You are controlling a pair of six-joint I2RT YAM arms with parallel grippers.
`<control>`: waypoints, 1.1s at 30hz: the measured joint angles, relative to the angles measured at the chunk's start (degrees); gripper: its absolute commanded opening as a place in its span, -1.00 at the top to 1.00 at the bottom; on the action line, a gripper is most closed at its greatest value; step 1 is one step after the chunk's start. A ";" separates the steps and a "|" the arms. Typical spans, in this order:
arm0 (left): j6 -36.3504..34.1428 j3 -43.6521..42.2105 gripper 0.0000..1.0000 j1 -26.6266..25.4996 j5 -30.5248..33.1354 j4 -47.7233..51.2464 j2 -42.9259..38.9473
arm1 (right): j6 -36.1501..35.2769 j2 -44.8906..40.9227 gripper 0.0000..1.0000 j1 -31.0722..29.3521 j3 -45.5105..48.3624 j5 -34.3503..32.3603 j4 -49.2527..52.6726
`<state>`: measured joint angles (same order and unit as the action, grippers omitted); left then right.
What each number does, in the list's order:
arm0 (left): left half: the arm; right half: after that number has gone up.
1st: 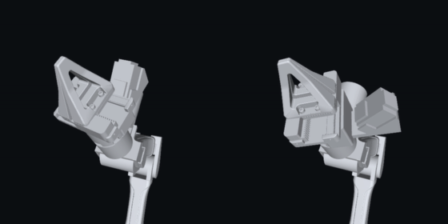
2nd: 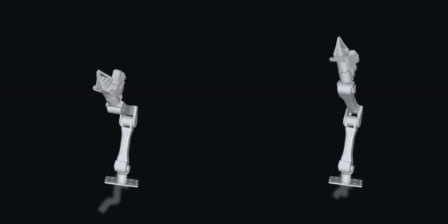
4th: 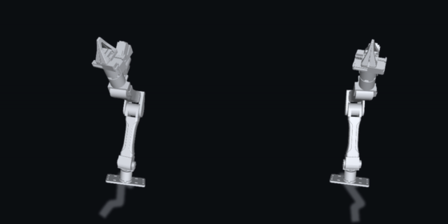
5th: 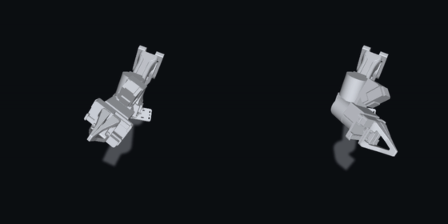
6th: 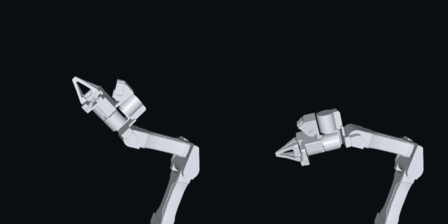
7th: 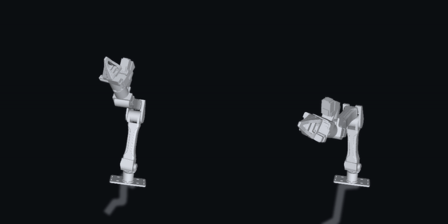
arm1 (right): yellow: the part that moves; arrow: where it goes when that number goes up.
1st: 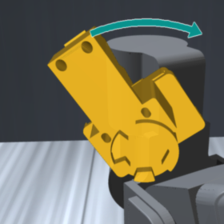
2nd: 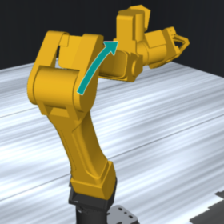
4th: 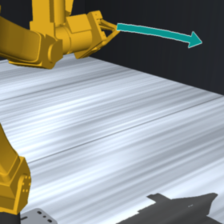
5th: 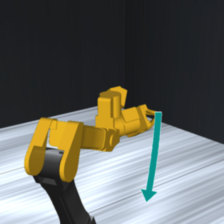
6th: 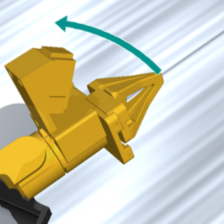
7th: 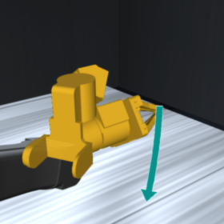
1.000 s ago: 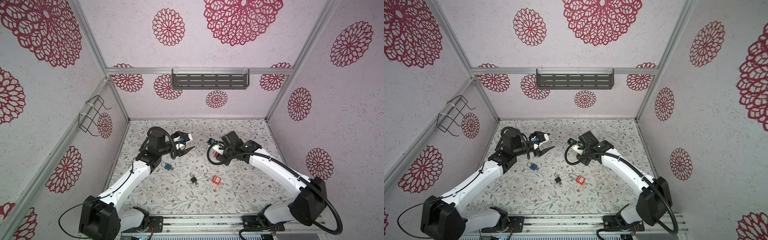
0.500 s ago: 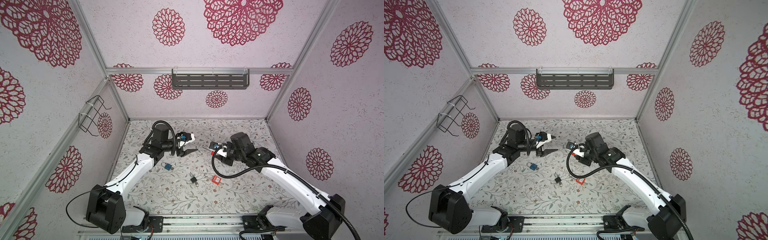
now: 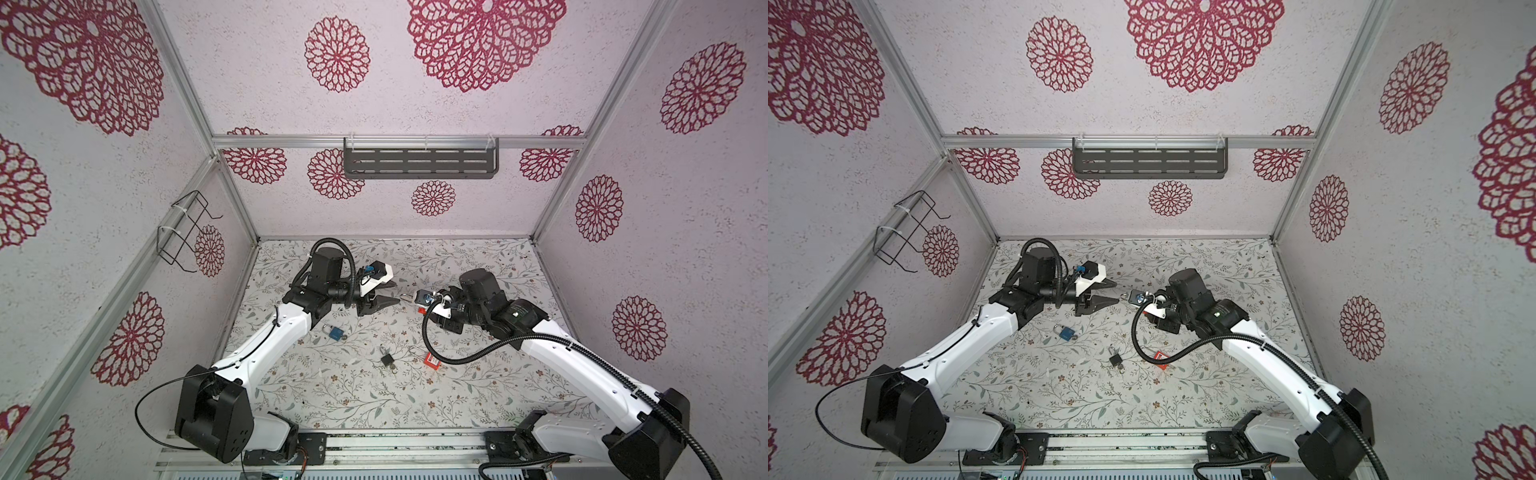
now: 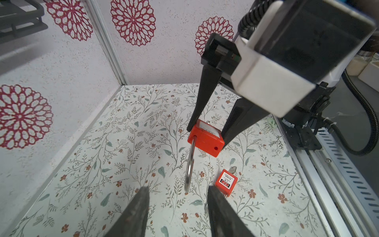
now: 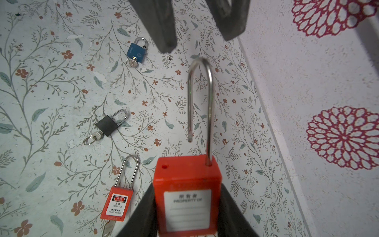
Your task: Lock with the key
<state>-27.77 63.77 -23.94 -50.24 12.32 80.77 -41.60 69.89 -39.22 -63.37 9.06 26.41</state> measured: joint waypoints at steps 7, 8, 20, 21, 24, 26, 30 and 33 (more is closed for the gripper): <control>-0.81 1.14 0.36 -1.22 -0.17 3.65 0.76 | -0.02 -0.72 0.48 -0.44 1.64 -0.52 -2.47; -1.03 1.20 0.40 -1.44 -0.20 4.13 0.90 | -0.02 -0.85 0.48 -0.50 1.81 -0.70 -2.67; -3.93 5.20 0.61 -3.26 0.33 10.23 3.43 | -0.46 -0.92 0.49 -1.09 1.92 -1.55 -3.50; -4.02 5.31 0.62 -3.28 0.42 10.47 3.48 | -0.48 -0.92 0.49 -1.11 1.97 -1.62 -3.50; -4.35 5.51 0.69 -3.30 0.79 11.19 3.54 | -0.90 -0.92 0.51 -1.25 2.12 -1.92 -3.58; -4.39 5.53 0.72 -3.30 1.03 11.39 3.54 | -1.18 -0.92 0.51 -1.36 2.12 -2.40 -3.52; -3.91 5.90 0.75 -3.30 1.05 12.09 3.72 | -2.25 -1.11 0.51 -1.66 2.82 -3.52 -4.31; -3.10 6.78 0.81 -3.30 0.81 12.83 4.52 | -2.78 -1.81 0.51 -2.01 4.46 -4.81 -6.23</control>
<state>-30.87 70.54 -27.24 -49.43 25.15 85.30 -44.38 68.07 -41.23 -58.92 4.25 20.18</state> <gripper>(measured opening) 0.109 0.413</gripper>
